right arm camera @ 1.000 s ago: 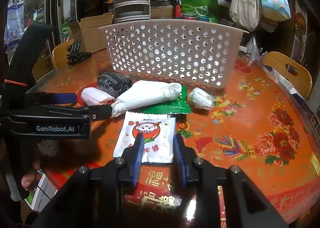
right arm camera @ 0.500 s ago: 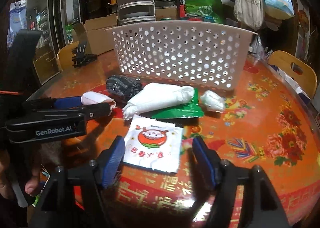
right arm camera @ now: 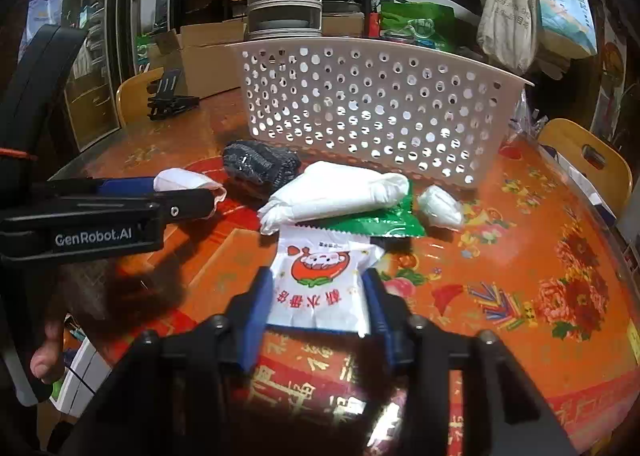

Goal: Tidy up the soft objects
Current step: 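Grasp pink rolled towel with left gripper while right gripper grasps cartoon snack packet, then lift and carry the towel and packet over the basket with both grippers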

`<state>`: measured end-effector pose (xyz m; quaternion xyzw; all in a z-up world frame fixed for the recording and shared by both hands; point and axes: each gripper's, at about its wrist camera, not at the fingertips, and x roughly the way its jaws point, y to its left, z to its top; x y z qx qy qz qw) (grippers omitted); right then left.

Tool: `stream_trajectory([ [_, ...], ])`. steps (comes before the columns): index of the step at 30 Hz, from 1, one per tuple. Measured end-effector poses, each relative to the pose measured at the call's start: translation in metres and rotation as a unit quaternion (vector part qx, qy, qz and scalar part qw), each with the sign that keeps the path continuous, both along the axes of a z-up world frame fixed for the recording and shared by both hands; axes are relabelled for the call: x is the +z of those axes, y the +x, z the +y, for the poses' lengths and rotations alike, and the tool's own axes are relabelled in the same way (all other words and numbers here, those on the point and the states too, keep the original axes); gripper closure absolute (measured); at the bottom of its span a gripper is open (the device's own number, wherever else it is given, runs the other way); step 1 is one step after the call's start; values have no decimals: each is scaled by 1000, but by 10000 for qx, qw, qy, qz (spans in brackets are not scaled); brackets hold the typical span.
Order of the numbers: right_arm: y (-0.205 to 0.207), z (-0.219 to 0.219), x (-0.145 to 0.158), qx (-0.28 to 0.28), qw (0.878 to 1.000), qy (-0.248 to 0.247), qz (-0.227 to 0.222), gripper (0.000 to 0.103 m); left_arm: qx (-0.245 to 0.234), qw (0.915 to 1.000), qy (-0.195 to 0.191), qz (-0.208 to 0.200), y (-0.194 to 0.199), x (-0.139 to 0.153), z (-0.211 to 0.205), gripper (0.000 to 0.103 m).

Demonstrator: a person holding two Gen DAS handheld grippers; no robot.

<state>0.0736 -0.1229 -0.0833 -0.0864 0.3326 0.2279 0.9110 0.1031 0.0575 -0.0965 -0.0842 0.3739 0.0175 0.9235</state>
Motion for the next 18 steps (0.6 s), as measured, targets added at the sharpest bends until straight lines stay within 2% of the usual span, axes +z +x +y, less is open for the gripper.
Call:
stream_trajectory([
  [2, -1, 0, 0, 40, 10000, 15, -13, 70, 15, 10000, 5, -2, 1, 0, 0, 33],
  [4, -2, 1, 0, 83, 10000, 12, -41, 83, 22, 10000, -6, -6, 0, 0, 1, 33],
  [6, -4, 3, 0, 109, 9999, -15, -69, 86, 35, 10000, -6, -12, -1, 0, 2, 33],
  [11, -6, -3, 4, 95, 9999, 118, -47, 89, 103, 9999, -27, -62, -4, 4, 6, 33],
  [18, -9, -23, 25, -136, 9993, 237, -264, 89, 125, 9998, 0, -151, -8, 13, 6, 33],
])
